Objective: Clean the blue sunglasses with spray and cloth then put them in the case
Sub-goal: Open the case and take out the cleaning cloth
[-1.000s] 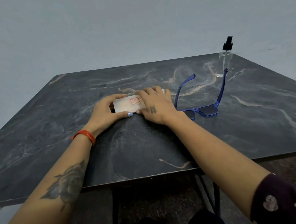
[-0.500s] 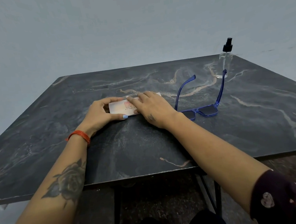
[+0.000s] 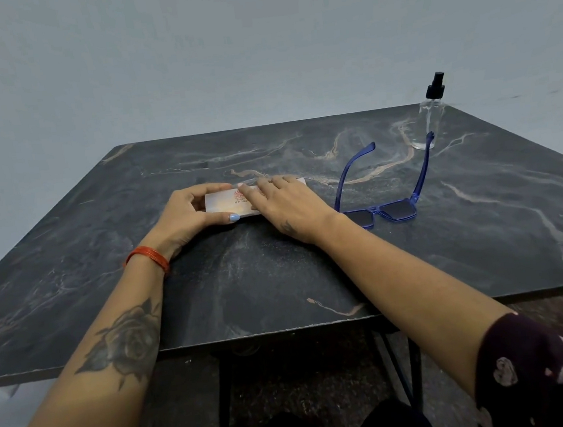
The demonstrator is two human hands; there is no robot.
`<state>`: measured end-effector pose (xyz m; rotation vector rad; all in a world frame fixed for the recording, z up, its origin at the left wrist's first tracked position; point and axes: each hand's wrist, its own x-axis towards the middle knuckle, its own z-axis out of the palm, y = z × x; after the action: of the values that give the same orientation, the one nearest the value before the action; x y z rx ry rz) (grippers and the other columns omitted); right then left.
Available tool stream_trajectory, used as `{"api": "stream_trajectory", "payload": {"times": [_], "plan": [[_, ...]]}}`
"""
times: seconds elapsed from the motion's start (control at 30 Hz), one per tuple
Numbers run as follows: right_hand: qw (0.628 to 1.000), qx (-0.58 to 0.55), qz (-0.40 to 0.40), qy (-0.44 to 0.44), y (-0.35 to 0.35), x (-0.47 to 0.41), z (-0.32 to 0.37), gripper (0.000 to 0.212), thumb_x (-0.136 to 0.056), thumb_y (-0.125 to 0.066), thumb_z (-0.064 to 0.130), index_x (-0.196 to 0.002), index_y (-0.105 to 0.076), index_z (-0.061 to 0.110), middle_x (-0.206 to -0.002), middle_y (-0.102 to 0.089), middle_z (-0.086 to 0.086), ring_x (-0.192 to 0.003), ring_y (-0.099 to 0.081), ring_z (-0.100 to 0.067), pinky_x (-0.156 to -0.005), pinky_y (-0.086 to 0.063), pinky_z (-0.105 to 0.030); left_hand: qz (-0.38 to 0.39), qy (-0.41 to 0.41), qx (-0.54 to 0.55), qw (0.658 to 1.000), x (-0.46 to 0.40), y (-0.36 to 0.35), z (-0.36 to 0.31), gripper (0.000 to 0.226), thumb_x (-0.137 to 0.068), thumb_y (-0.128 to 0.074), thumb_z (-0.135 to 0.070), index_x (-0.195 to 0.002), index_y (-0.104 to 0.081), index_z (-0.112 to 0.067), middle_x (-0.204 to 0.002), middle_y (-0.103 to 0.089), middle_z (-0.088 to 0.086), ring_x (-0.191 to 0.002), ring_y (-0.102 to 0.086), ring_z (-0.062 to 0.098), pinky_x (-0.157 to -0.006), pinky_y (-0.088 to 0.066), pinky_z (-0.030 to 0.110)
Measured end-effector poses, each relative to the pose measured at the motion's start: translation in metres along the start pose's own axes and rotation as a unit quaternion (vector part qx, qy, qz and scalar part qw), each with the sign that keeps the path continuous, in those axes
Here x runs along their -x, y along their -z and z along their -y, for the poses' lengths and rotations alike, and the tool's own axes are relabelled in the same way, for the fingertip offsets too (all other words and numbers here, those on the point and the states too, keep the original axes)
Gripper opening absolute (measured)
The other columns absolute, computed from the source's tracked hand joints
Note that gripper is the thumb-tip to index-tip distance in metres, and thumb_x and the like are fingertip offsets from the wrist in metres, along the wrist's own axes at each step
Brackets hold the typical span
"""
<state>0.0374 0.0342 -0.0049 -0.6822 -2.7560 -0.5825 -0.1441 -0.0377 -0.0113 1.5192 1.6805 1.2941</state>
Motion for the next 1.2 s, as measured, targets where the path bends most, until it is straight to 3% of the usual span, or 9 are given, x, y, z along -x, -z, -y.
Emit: {"api": "stream_trajectory", "payload": {"times": [0.13, 0.27, 0.33, 0.53, 0.67, 0.77, 0.97, 1.07, 1.2], "plan": [[0.999, -0.004, -0.037, -0.013, 0.002, -0.003, 0.0, 0.037, -0.096, -0.033, 0.009, -0.134, -0.033, 0.008, -0.127, -0.051, -0.015, -0.107, -0.054, -0.032, -0.092, -0.042, -0.04, 0.01, -0.011, -0.03, 0.999, 0.001, -0.002, 0.0, 0.068, -0.057, -0.086, -0.008, -0.113, -0.058, -0.032, -0.11, -0.062, -0.009, -0.104, -0.057, 0.01, -0.088, -0.049, 0.03], [0.996, -0.04, -0.068, -0.037, 0.001, -0.005, 0.001, 0.037, -0.094, -0.034, 0.006, -0.131, -0.038, 0.009, -0.131, -0.051, -0.013, -0.111, -0.052, -0.03, -0.095, -0.039, -0.038, 0.019, -0.035, -0.039, 0.998, 0.003, -0.002, -0.001, 0.083, -0.055, -0.088, -0.017, -0.118, -0.046, -0.048, -0.12, -0.049, -0.017, -0.112, -0.053, 0.018, -0.092, -0.046, 0.032], [0.994, -0.059, -0.084, -0.043, 0.001, -0.005, 0.002, 0.036, -0.092, -0.038, 0.004, -0.128, -0.041, 0.008, -0.128, -0.054, -0.012, -0.108, -0.053, -0.029, -0.093, -0.039, -0.036, 0.029, -0.052, -0.043, 0.997, 0.005, -0.002, -0.003, 0.088, -0.051, -0.086, -0.032, -0.122, -0.039, -0.054, -0.127, -0.043, -0.011, -0.111, -0.052, 0.021, -0.09, -0.048, 0.034], [0.978, -0.138, -0.138, -0.077, -0.002, -0.006, 0.003, 0.028, -0.091, -0.048, 0.007, -0.119, -0.051, 0.007, -0.115, -0.062, -0.014, -0.102, -0.056, -0.031, -0.086, -0.037, -0.034, 0.042, -0.088, -0.102, 0.99, 0.006, -0.004, -0.003, 0.067, -0.062, -0.076, -0.034, -0.119, -0.047, -0.052, -0.123, -0.04, -0.028, -0.123, -0.04, 0.017, -0.103, -0.038, 0.051], [0.954, -0.174, -0.22, -0.103, 0.003, 0.0, 0.011, 0.013, -0.088, -0.056, 0.004, -0.098, -0.062, 0.001, -0.093, -0.067, -0.016, -0.087, -0.058, -0.032, -0.076, -0.042, -0.036, 0.04, -0.079, -0.117, 0.989, 0.005, -0.006, 0.0, 0.063, -0.064, -0.074, -0.035, -0.119, -0.047, -0.049, -0.126, -0.044, -0.012, -0.121, -0.04, 0.016, -0.104, -0.036, 0.049], [0.941, -0.165, -0.282, -0.083, 0.008, 0.002, 0.015, 0.006, -0.074, -0.068, -0.004, -0.078, -0.065, 0.0, -0.074, -0.065, -0.015, -0.066, -0.058, -0.03, -0.057, -0.047, -0.035, 0.033, -0.081, -0.123, 0.989, 0.001, -0.004, 0.002, 0.063, -0.068, -0.079, -0.026, -0.12, -0.048, -0.044, -0.128, -0.046, -0.005, -0.118, -0.041, 0.015, -0.104, -0.036, 0.045], [0.951, -0.156, -0.262, -0.059, 0.006, 0.007, 0.016, 0.012, -0.067, -0.072, -0.008, -0.076, -0.071, 0.0, -0.07, -0.067, -0.014, -0.062, -0.06, -0.03, -0.053, -0.046, -0.031, 0.04, -0.077, -0.105, 0.991, -0.001, -0.008, 0.003, 0.046, -0.079, -0.072, -0.03, -0.12, -0.053, -0.037, -0.13, -0.051, -0.007, -0.122, -0.042, 0.015, -0.101, -0.035, 0.036], [0.95, -0.145, -0.273, -0.052, 0.007, 0.004, 0.018, 0.013, -0.066, -0.072, -0.009, -0.073, -0.07, 0.001, -0.069, -0.066, -0.014, -0.062, -0.059, -0.029, -0.052, -0.046, -0.032, 0.015, -0.081, -0.092, 0.992, -0.002, -0.006, 0.002, 0.031, -0.089, -0.06, -0.029, -0.119, -0.057, -0.032, -0.129, -0.054, -0.007, -0.123, -0.044, 0.014, -0.103, -0.037, 0.04], [0.956, -0.136, -0.258, -0.032, 0.006, 0.009, 0.019, 0.013, -0.063, -0.071, -0.009, -0.07, -0.071, 0.002, -0.065, -0.066, -0.012, -0.06, -0.061, -0.028, -0.047, -0.044, -0.028, 0.009, -0.071, -0.086, 0.994, -0.001, -0.008, 0.004, 0.03, -0.092, -0.054, -0.032, -0.121, -0.058, -0.027, -0.13, -0.055, -0.003, -0.121, -0.047, 0.018, -0.103, -0.039, 0.046]]}}
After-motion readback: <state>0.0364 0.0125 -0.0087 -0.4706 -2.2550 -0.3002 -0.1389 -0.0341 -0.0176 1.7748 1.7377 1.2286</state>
